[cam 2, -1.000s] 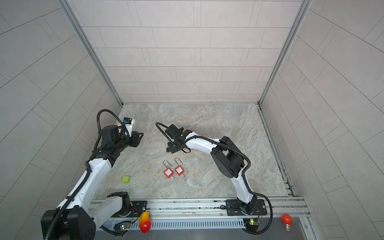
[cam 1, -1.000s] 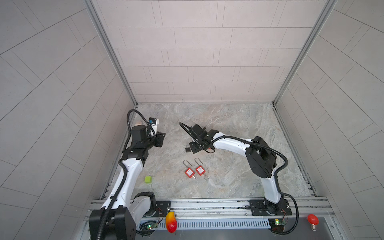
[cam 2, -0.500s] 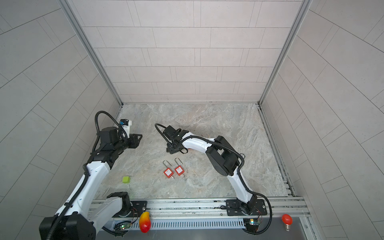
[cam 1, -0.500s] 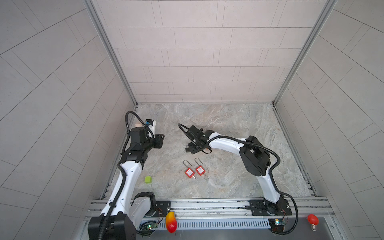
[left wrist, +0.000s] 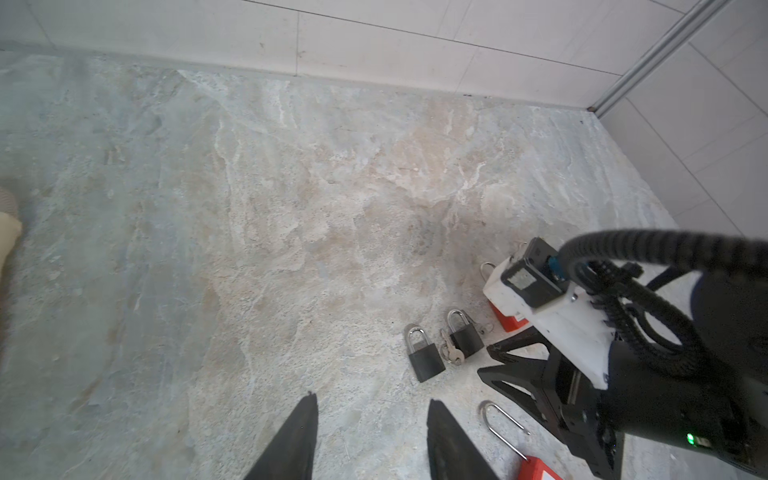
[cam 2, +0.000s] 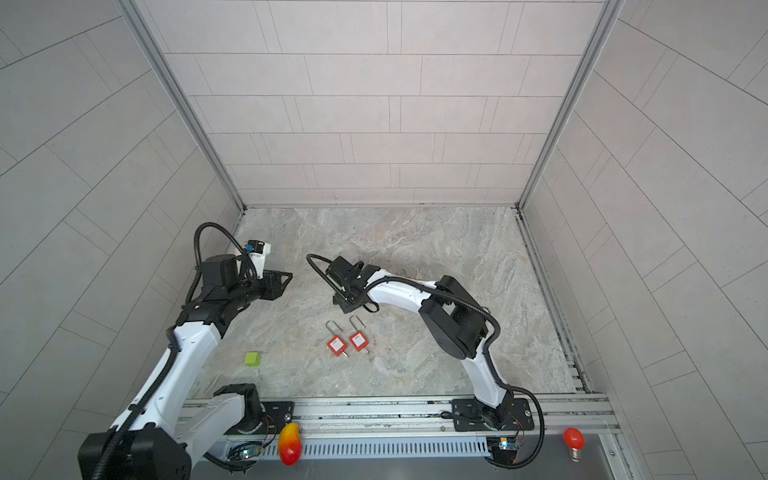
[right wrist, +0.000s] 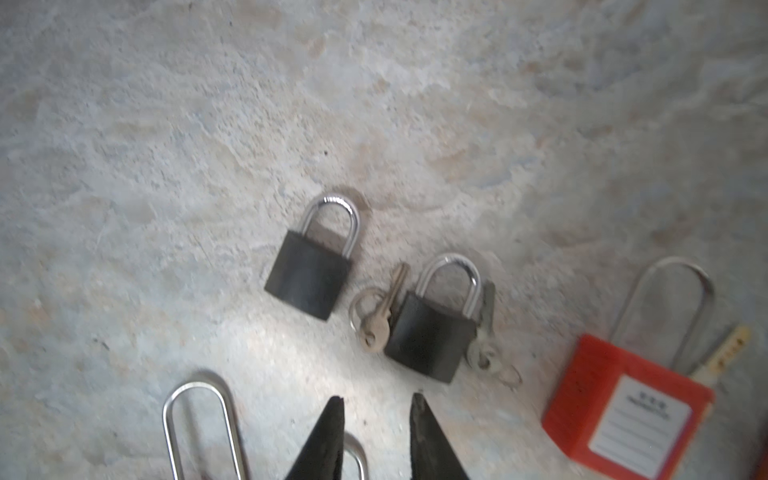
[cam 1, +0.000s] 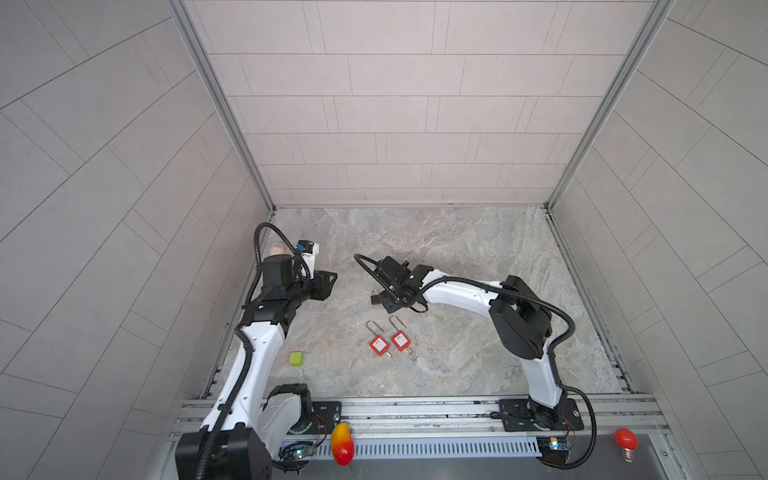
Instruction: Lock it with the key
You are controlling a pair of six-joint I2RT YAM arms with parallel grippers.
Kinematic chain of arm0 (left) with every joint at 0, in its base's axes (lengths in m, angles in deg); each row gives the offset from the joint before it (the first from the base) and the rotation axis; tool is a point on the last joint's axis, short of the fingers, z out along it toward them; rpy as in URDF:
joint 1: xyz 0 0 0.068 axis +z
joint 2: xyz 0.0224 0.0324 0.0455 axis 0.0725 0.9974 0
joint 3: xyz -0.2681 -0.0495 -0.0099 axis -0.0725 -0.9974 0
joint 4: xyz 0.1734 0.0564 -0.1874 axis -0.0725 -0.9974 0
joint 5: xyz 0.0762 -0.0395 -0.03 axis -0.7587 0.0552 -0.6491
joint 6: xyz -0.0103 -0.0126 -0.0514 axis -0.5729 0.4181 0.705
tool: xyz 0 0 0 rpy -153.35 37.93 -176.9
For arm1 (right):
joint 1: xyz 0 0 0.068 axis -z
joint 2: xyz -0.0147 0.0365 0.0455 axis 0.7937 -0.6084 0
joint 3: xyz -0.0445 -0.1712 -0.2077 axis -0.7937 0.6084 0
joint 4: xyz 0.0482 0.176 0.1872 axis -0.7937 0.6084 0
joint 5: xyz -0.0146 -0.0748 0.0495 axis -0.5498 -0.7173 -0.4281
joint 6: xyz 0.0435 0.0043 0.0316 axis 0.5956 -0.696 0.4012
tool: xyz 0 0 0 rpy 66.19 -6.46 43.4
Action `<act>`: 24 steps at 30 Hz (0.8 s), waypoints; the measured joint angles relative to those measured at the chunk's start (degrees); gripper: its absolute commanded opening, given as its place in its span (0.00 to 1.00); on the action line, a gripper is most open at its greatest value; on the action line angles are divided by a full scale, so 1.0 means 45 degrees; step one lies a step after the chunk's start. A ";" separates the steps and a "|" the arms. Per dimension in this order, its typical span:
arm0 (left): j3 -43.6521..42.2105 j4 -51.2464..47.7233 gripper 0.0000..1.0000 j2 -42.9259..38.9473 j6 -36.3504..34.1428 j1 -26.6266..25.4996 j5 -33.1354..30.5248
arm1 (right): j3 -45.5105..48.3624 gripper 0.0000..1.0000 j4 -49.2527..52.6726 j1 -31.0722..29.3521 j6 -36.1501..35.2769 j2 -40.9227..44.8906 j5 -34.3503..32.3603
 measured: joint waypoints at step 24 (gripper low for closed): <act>-0.0330 0.0593 0.48 -0.0015 -0.0500 -0.1054 0.0967 | 0.4119 0.49 -0.0510 -0.2807 -0.0549 0.2633 -0.1676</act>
